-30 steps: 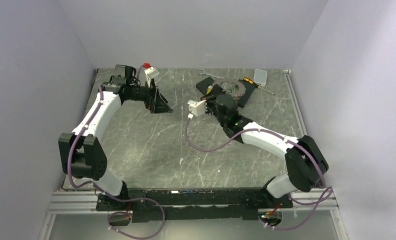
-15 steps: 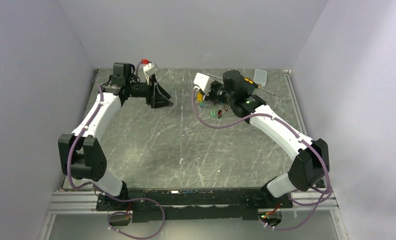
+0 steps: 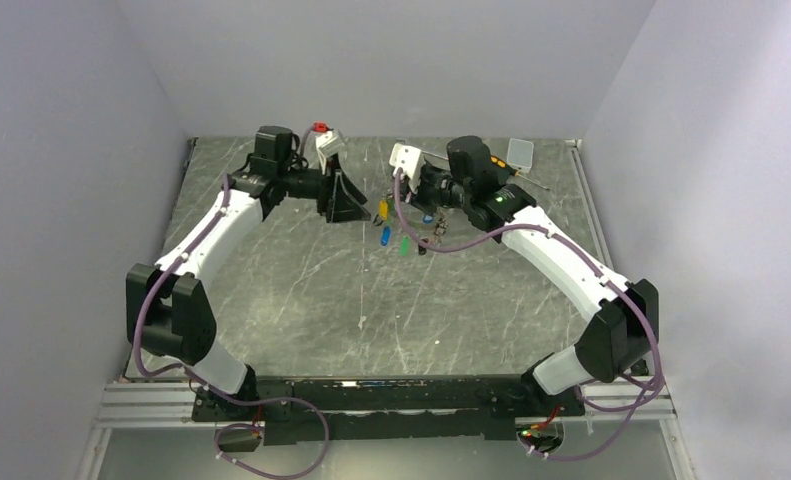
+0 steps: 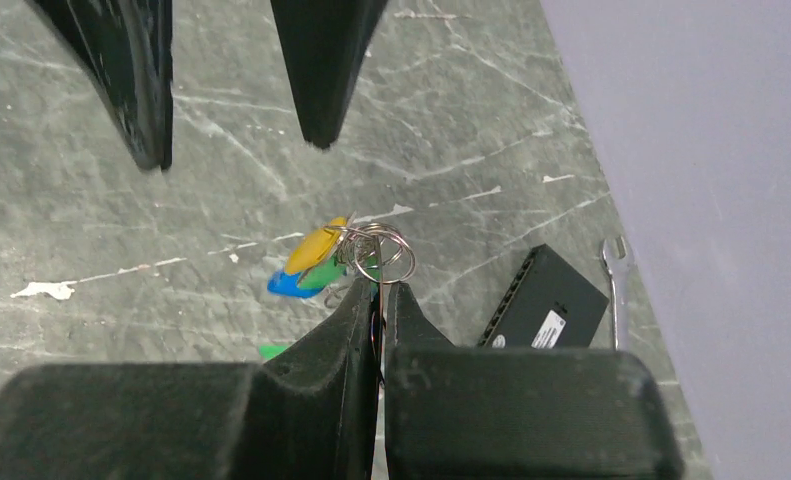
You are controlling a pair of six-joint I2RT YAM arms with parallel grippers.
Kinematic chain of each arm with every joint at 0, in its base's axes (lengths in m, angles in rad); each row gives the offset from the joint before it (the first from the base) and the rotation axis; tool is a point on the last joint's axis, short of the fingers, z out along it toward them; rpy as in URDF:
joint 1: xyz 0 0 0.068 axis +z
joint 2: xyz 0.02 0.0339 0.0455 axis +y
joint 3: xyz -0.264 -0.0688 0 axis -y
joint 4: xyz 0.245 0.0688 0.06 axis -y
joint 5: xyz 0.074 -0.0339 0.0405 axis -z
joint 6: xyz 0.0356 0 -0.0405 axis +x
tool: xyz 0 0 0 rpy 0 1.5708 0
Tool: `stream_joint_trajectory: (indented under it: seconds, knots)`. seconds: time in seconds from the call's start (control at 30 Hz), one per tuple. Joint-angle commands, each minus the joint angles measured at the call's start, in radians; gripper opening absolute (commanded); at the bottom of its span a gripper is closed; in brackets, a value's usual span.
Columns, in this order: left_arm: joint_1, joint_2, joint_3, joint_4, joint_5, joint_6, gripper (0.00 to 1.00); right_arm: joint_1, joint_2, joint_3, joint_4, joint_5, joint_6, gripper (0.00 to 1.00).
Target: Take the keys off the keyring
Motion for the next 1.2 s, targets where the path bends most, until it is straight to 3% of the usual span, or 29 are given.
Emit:
stream_joint_trajectory:
  seconds: [0.0, 0.1, 0.37, 0.6, 0.93, 1.17]
  knots:
    - [-0.034, 0.024, 0.051, 0.04, -0.05, -0.035, 0.71, -0.002, -0.045, 0.073, 0.033, -0.075, 0.028, 0.0]
    - [-0.038, 0.042, 0.056, 0.055, -0.07, -0.05, 0.75, -0.001, -0.052, 0.073, 0.021, -0.095, 0.028, 0.0]
    - [-0.079, 0.074, 0.075, 0.065, -0.056, -0.071, 0.68, -0.002, -0.054, 0.085, 0.001, -0.133, 0.031, 0.0]
    - [-0.079, 0.063, 0.076, 0.107, 0.024, -0.138, 0.47, 0.001, -0.05, 0.074, 0.023, -0.068, 0.028, 0.0]
    - [-0.096, 0.063, 0.084, 0.081, 0.011, -0.111, 0.23, 0.013, -0.045, 0.065, 0.044, 0.005, 0.031, 0.0]
    - [-0.113, 0.06, 0.118, -0.011, -0.051, -0.013, 0.23, 0.025, -0.043, 0.047, 0.063, 0.076, 0.022, 0.0]
